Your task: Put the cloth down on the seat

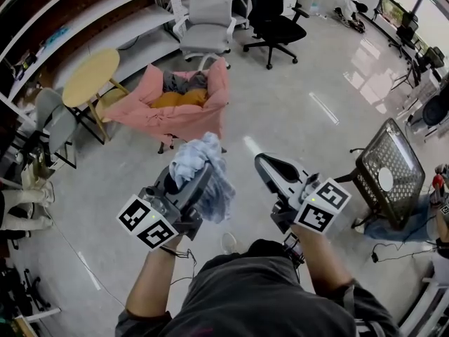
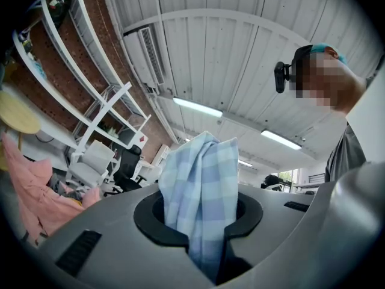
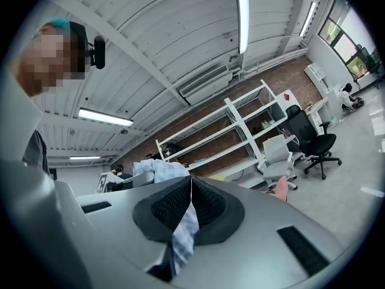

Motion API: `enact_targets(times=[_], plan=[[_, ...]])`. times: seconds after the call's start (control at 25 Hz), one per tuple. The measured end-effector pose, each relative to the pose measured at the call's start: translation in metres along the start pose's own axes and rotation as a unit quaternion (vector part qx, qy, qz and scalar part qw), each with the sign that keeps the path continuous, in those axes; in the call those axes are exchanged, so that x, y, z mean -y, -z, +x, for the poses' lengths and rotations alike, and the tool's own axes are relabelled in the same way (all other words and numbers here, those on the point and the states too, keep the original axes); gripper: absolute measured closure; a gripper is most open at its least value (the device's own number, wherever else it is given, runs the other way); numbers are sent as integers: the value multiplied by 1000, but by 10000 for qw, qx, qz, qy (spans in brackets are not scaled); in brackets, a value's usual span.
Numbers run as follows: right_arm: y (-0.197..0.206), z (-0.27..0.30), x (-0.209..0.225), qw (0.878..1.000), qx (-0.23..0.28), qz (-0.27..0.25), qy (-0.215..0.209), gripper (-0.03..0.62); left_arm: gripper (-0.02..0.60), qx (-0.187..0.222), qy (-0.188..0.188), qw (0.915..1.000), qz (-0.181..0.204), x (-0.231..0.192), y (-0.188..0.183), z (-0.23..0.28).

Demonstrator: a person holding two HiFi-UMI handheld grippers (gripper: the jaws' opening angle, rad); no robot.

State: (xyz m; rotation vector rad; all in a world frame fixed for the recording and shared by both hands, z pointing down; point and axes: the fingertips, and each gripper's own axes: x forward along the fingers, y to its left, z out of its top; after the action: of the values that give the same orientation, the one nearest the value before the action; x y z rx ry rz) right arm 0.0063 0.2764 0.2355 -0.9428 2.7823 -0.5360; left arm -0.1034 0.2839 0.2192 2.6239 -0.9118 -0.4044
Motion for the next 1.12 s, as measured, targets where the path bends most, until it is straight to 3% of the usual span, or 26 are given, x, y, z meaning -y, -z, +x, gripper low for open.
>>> enact_targets(times=[0.32, 0.72, 0.92, 1.12], plan=[[-11, 39, 44, 10000, -1, -4, 72, 579, 472, -31, 131, 9999, -35, -48, -11, 45], [-19, 58, 92, 9999, 5, 89, 110, 579, 472, -101, 254, 9996, -62, -69, -10, 89], [-31, 93, 173, 9996, -126, 233, 45, 579, 472, -145, 188, 9996, -156, -122, -3, 160], [-43, 112, 224, 9991, -275, 333, -61, 579, 472, -177, 67, 9996, -204, -153, -1, 209]])
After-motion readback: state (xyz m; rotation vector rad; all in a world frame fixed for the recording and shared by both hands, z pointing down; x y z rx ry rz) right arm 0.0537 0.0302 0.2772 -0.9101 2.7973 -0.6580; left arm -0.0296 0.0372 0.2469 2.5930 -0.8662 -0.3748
